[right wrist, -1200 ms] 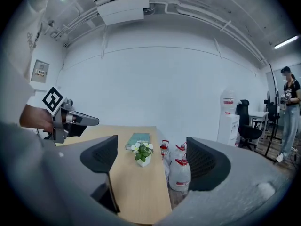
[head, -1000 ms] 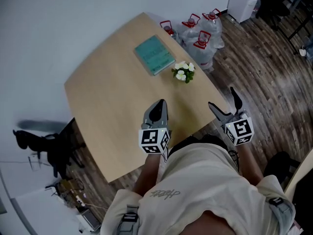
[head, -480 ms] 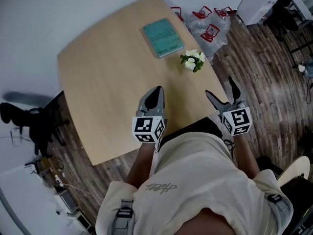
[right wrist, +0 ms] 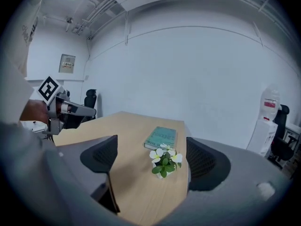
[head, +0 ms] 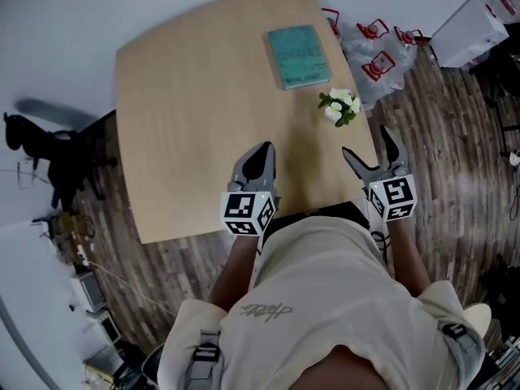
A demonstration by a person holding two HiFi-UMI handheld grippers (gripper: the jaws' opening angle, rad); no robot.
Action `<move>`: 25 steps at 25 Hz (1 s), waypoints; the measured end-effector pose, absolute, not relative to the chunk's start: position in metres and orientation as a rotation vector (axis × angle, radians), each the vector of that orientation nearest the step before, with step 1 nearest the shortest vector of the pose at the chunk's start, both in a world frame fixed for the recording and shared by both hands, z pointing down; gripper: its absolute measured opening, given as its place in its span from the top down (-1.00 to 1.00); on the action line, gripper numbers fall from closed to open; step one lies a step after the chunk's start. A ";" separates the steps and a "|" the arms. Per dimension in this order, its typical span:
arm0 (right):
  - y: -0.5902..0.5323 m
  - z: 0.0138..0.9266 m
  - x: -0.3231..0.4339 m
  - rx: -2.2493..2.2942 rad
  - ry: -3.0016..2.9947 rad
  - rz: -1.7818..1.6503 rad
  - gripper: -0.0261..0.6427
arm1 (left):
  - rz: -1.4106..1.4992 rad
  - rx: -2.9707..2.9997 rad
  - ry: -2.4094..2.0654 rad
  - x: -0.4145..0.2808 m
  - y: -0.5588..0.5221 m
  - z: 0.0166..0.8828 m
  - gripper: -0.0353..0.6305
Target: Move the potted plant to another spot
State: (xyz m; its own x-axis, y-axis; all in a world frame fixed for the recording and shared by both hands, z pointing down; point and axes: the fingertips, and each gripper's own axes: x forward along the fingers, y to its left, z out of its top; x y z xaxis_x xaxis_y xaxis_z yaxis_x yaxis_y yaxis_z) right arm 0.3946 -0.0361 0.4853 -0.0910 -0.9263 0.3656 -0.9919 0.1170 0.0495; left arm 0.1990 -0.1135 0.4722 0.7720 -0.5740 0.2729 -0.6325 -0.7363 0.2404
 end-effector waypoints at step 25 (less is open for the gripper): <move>-0.079 0.641 0.456 1.329 -2.164 0.292 -0.43 | 0.441 2.459 -1.281 0.258 -0.049 0.478 0.85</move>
State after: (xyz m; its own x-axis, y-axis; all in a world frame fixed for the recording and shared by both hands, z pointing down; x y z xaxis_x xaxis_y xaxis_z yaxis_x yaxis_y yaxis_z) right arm 0.4561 -0.0792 0.6406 -0.3377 -0.7439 0.5767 -0.8701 0.4803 0.1101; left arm 0.2576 -0.0489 0.4776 0.5474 -0.7255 0.4171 -0.8285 -0.5400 0.1482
